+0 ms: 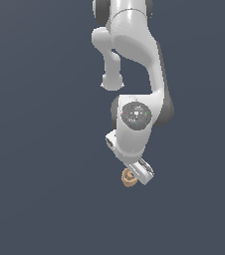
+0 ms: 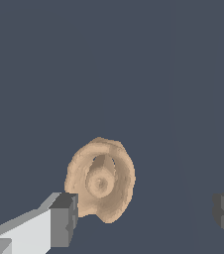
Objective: Pick up the object and move it to a goal position.
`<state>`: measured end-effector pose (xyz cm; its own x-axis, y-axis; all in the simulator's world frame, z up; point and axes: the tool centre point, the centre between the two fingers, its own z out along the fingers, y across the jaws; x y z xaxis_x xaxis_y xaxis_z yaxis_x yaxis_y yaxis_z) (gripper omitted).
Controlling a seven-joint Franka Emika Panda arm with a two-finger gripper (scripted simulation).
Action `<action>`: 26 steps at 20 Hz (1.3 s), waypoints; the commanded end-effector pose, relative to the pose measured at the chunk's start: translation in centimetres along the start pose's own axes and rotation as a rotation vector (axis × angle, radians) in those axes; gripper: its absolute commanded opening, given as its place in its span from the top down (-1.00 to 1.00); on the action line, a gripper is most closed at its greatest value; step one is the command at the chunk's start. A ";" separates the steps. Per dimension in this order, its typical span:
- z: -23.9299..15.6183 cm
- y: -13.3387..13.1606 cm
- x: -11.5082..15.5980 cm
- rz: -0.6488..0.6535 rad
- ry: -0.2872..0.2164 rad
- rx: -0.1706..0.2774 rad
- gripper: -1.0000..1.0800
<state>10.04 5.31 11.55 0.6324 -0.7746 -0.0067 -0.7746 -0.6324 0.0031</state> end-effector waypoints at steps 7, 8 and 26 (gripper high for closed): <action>1.3 -2.2 -0.3 0.143 0.005 0.003 -0.92; 1.4 -2.4 -0.3 0.154 0.005 0.003 -0.92; 4.6 -3.0 -0.5 0.199 0.006 0.004 -0.92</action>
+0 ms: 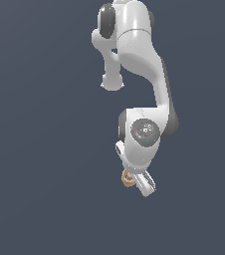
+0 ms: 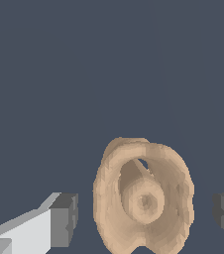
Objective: Pick up the object and move it to a goal position.
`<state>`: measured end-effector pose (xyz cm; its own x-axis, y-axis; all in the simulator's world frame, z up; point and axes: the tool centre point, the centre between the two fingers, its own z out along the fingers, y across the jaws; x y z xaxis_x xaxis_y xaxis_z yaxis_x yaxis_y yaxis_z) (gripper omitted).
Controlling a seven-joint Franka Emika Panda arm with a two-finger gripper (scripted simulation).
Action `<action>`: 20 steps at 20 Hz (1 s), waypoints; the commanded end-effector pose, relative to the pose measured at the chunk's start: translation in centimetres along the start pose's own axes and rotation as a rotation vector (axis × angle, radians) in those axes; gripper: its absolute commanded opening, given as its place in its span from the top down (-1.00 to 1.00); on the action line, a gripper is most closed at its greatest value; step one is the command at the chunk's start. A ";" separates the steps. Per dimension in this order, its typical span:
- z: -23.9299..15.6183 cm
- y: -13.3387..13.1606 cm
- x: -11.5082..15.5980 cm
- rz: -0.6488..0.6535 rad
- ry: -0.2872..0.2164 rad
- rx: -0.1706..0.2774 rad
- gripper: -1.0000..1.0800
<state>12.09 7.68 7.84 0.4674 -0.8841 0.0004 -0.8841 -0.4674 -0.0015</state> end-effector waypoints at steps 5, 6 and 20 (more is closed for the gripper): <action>3.2 0.1 0.0 0.003 0.000 -0.001 -0.92; 3.4 0.1 0.0 0.003 0.000 -0.001 -0.92; 3.2 0.0 0.0 0.002 0.000 -0.001 1.00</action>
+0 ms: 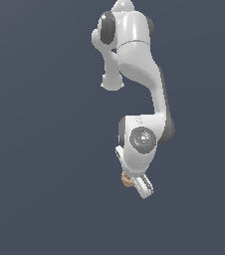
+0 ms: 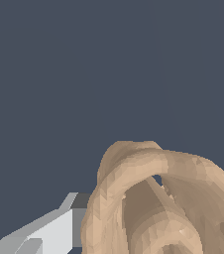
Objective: Pick up the object and move it to a goal position.
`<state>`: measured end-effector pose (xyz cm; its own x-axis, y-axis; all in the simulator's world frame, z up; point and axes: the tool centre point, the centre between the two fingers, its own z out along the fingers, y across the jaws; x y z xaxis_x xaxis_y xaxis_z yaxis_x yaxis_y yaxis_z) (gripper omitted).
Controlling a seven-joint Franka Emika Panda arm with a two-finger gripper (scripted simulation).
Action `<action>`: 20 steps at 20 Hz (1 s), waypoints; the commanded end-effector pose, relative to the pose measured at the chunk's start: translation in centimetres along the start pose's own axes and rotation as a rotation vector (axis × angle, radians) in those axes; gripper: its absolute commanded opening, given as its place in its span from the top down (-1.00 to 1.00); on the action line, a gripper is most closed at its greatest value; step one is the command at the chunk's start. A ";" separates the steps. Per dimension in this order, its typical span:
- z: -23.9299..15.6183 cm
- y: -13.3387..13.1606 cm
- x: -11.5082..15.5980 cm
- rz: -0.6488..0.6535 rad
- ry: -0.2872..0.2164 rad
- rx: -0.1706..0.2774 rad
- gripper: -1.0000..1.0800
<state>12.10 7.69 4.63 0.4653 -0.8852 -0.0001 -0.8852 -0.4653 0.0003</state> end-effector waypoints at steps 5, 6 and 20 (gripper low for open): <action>-0.1 0.0 -0.1 0.000 0.000 0.000 1.00; -0.1 0.1 -0.2 0.000 0.000 0.000 1.00; -1.7 2.1 -4.2 0.000 0.000 0.000 1.00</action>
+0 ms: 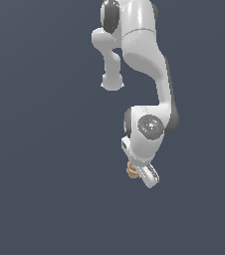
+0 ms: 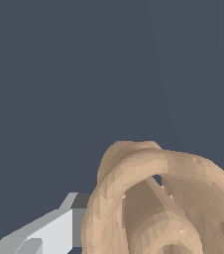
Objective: Pick up the object and move it to a goal position.
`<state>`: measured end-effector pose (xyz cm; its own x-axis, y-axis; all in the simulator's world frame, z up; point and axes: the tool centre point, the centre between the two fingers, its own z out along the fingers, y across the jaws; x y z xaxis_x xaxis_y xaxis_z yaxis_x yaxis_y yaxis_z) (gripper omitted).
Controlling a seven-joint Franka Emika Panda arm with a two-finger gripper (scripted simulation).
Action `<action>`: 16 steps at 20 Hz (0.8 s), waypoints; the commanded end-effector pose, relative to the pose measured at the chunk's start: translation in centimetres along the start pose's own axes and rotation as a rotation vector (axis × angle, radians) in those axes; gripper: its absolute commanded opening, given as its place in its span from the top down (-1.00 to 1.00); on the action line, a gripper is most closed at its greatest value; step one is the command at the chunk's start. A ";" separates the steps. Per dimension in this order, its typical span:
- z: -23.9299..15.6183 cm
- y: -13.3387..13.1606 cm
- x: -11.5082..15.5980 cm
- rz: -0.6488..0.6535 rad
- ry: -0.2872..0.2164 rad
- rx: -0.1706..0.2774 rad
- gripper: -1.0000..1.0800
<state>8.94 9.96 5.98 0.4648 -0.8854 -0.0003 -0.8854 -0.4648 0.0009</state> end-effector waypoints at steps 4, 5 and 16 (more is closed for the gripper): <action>-1.3 1.5 -3.2 -0.001 0.000 0.001 1.00; -1.5 1.8 -3.8 -0.001 0.000 0.001 1.00; -4.7 5.5 -11.9 -0.001 -0.001 0.001 1.00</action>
<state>-0.51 17.25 10.28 0.4662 -0.8847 -0.0009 -0.8847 -0.4662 0.0003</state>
